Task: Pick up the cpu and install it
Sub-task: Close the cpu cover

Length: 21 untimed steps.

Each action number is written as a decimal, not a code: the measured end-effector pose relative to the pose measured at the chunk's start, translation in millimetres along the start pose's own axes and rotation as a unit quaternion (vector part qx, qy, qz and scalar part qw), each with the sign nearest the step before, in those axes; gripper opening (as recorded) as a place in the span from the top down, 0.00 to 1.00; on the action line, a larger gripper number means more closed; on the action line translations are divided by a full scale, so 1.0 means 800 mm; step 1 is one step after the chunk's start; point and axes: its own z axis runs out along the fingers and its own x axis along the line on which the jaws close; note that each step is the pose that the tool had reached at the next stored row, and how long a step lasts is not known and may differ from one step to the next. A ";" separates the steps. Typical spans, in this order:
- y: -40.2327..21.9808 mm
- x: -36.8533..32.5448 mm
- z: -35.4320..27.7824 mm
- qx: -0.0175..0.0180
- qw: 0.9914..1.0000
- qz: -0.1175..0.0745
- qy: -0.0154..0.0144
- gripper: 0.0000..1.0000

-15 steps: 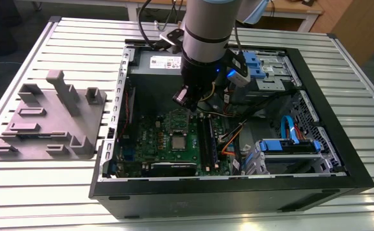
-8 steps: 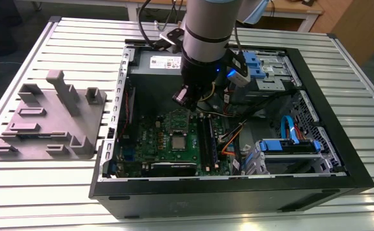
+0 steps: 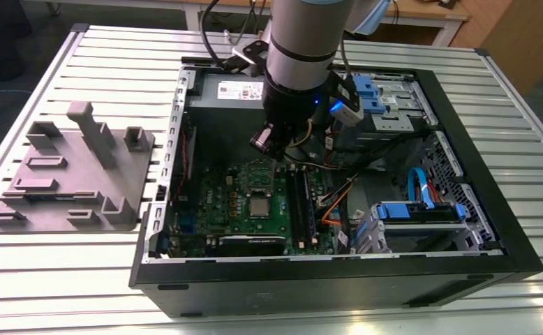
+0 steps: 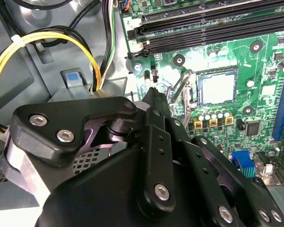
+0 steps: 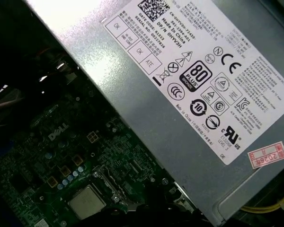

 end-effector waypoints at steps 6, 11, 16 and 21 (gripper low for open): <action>-0.0002 -0.0001 0.0000 0.000 1.000 -0.015 0.001 0.90; -0.0007 -0.0006 0.0002 -0.001 0.999 -0.046 0.003 0.90; -0.0023 -0.0018 0.0002 -0.001 0.998 -0.060 0.004 0.90; -0.0023 -0.0018 0.0002 -0.001 0.998 -0.061 0.004 0.90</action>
